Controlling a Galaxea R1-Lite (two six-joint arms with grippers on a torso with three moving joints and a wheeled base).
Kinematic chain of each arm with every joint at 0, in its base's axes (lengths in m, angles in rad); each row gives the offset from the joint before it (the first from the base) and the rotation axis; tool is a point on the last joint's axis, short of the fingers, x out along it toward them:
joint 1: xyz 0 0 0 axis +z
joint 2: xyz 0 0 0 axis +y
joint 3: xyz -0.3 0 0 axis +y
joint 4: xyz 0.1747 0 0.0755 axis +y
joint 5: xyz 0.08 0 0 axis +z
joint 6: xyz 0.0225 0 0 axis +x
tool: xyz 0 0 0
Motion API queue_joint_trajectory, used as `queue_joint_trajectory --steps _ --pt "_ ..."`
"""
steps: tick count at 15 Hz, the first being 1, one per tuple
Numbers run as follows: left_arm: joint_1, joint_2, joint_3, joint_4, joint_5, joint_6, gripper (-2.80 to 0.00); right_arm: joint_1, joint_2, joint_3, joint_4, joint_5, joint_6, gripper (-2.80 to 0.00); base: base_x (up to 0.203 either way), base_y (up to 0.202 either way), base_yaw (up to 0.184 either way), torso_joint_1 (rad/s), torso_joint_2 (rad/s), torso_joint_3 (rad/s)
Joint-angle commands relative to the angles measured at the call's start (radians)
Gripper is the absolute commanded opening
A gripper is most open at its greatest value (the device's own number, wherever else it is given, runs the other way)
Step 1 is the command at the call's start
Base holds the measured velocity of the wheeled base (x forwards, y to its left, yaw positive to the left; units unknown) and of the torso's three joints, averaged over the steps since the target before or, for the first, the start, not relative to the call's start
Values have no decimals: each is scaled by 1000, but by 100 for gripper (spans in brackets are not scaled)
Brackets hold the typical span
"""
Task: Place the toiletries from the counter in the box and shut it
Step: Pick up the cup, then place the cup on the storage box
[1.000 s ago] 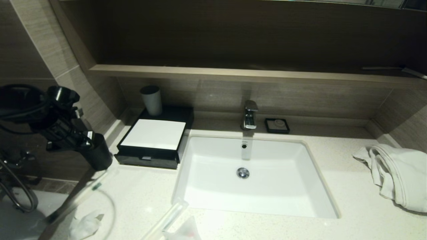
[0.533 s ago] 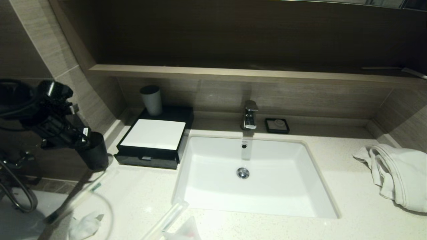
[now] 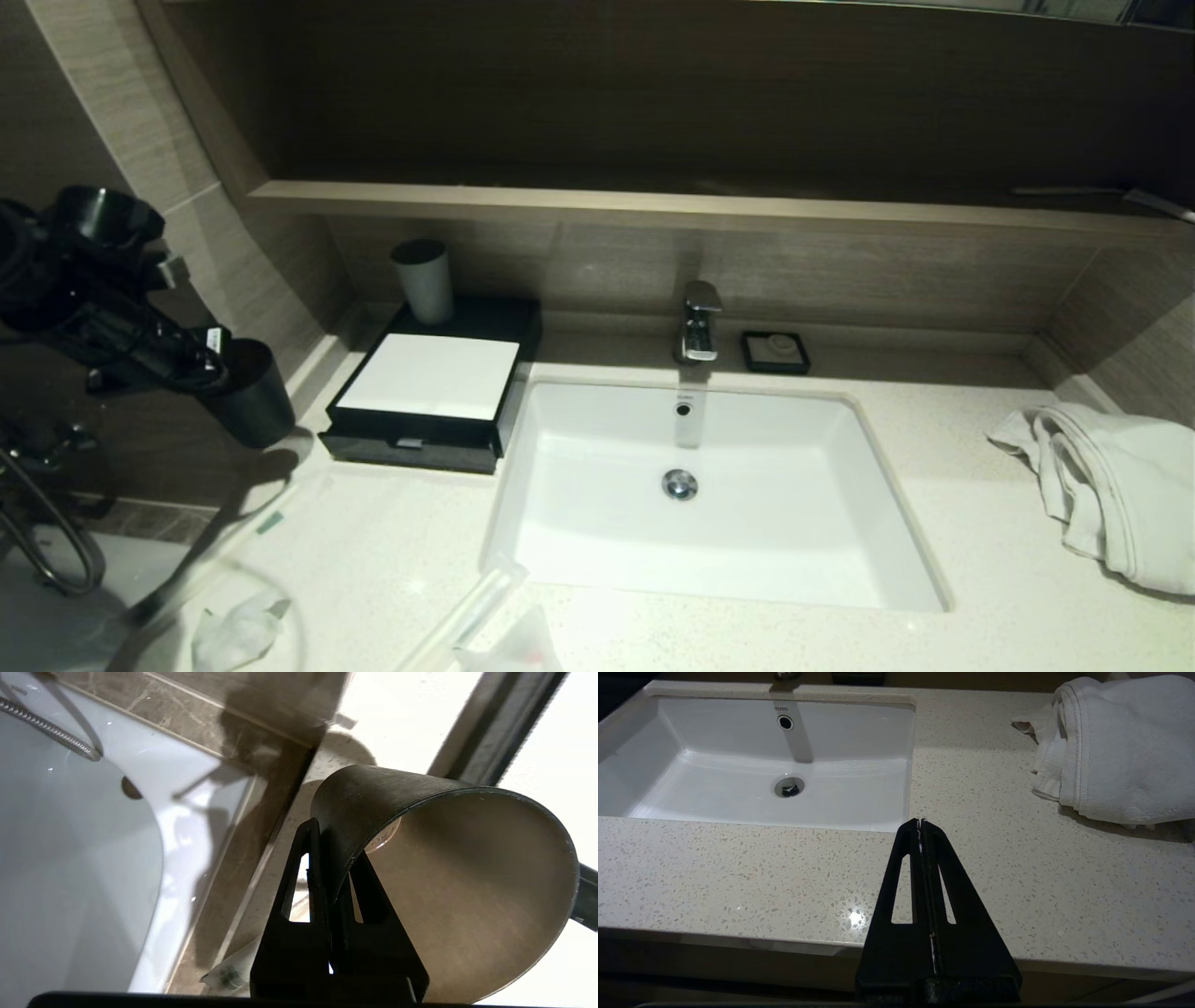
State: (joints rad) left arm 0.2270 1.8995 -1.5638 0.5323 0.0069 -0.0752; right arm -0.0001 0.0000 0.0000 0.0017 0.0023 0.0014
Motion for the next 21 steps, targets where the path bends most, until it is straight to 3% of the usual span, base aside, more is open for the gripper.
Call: queue_joint_trajectory --steps 1,5,10,21 --pt "0 -33 3 4 -27 -12 -280 0 0 0 0 1 0 -280 0 0 0 0 0 0" --pt "-1 -68 36 3 -98 -50 -280 0 0 0 0 1 0 -280 0 0 0 0 0 0" --pt "-31 -93 53 -8 -138 -50 -280 0 0 0 0 1 0 -280 0 0 0 0 0 0" --pt "-90 -122 20 -64 -139 -44 -280 0 0 0 0 1 0 -280 0 0 0 0 0 0"
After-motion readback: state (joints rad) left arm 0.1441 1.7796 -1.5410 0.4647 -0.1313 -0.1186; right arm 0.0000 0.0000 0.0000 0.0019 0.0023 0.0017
